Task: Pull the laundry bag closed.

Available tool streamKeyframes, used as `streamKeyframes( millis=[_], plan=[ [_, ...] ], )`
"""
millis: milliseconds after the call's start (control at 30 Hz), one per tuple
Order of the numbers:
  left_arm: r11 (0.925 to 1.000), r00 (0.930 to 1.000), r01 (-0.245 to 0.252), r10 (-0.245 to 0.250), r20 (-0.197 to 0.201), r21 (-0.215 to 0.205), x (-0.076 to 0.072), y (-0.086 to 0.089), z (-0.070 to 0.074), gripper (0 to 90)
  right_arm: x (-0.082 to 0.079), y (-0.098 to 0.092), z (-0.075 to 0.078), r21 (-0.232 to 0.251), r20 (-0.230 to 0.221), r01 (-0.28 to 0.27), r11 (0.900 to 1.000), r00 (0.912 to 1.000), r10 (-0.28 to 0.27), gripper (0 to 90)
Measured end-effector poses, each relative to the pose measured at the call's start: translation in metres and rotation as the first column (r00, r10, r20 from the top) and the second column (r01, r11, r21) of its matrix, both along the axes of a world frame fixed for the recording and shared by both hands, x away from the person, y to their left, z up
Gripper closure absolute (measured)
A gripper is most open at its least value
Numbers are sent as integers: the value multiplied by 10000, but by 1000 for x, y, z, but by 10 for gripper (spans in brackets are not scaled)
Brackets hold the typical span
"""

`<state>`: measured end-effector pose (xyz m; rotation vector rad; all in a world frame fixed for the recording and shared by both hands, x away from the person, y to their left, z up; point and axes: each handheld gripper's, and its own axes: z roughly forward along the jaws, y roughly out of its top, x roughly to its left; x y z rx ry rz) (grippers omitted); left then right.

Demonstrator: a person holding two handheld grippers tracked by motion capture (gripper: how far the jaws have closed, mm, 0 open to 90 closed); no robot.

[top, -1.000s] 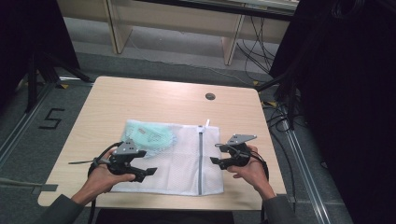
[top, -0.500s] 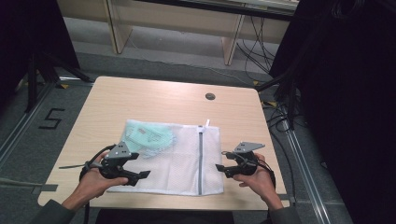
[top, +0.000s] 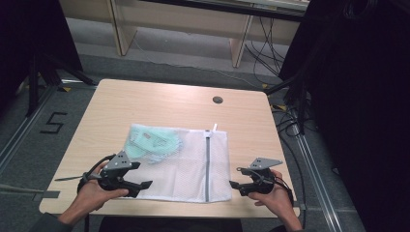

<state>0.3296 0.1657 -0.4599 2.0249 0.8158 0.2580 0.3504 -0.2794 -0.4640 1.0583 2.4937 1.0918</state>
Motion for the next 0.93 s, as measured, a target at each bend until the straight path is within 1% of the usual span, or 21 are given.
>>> streamKeyframes(
  millis=[33,67,133,167,200,267,333,367,400,433,467,500,533,600,633,700,800,833,867,900,933],
  plan=[
    [9997,9999,141,-142,35,177,0,2,0,202,-4,0,1,-106,-287,88,9999,9995,-91,319],
    [10000,10000,84,-84,14,34,-1,1,0,202,-4,-2,1,-183,-73,-61,9998,10000,60,318],
    [9999,9999,134,-133,-57,103,-3,1,0,203,-8,-2,-2,-36,71,-21,10000,10000,21,316],
    [9999,9999,145,-145,20,71,-3,1,0,203,-10,-3,0,-353,-106,-113,9993,9999,109,316],
    [9996,9996,246,-249,154,157,-3,1,-1,203,-14,0,-3,-39,-147,137,9999,9998,-137,315],
    [9996,9997,190,-193,138,228,-4,2,-1,204,-17,-2,-3,-264,-25,-122,9996,9999,122,314],
    [9998,10000,61,-61,26,176,-7,1,-1,204,-23,0,-5,-67,-80,71,10000,9999,-71,312],
    [9992,9997,222,-224,65,337,-6,3,-1,204,-24,-2,-2,-379,-280,-169,9991,9995,158,311],
    [9994,9997,231,-232,49,258,-7,2,-1,204,-25,-3,-3,-374,-136,-156,9992,9998,151,310],
    [9991,9996,266,-267,30,326,-8,3,-1,204,-27,-2,-5,-198,-37,-96,9998,9999,95,311],
    [9995,9998,188,-188,-5,259,-9,2,-2,204,-28,-4,-4,-457,-155,-232,9987,9996,225,311],
    [9991,9996,281,-283,49,303,-9,2,-3,204,-30,-3,-5,-367,-165,-159,9992,9997,153,310],
    [9984,9992,378,-382,69,423,-9,3,-3,204,-30,-3,-7,-204,1,-44,9998,10000,44,309],
    [9986,9996,276,-274,-73,445,-11,2,-3,205,-32,-5,-4,-477,-216,-158,9987,9997,147,307],
    [9994,9997,219,-218,-55,269,-11,1,-4,205,-32,-4,-7,-184,13,-18,9998,10000,18,306],
    [9986,9996,281,-283,38,454,-10,3,-3,205,-32,-5,-7,-274,36,-52,9996,10000,53,306],
    [9994,9998,198,-200,51,273,-10,2,-4,205,-32,-4,-7,-283,16,-20,9996,10000,20,304],
    [9982,9996,290,-291,20,530,-10,3,-3,206,-33,-4,-7,-293,-117,21,9996,9999,-25,304],
    [9984,9997,250,-252,44,507,-10,2,-3,206,-34,-2,-7,-189,-296,130,9997,9995,-135,303],
    [9975,9992,389,-396,106,595,-9,3,-3,206,-34,-2,-7,-324,-338,31,9995,9994,-42,301],
    [9976,9991,416,-419,38,558,-9,3,-3,206,-34,-3,-6,-450,-436,-42,9990,9990,23,301]
  ],
)
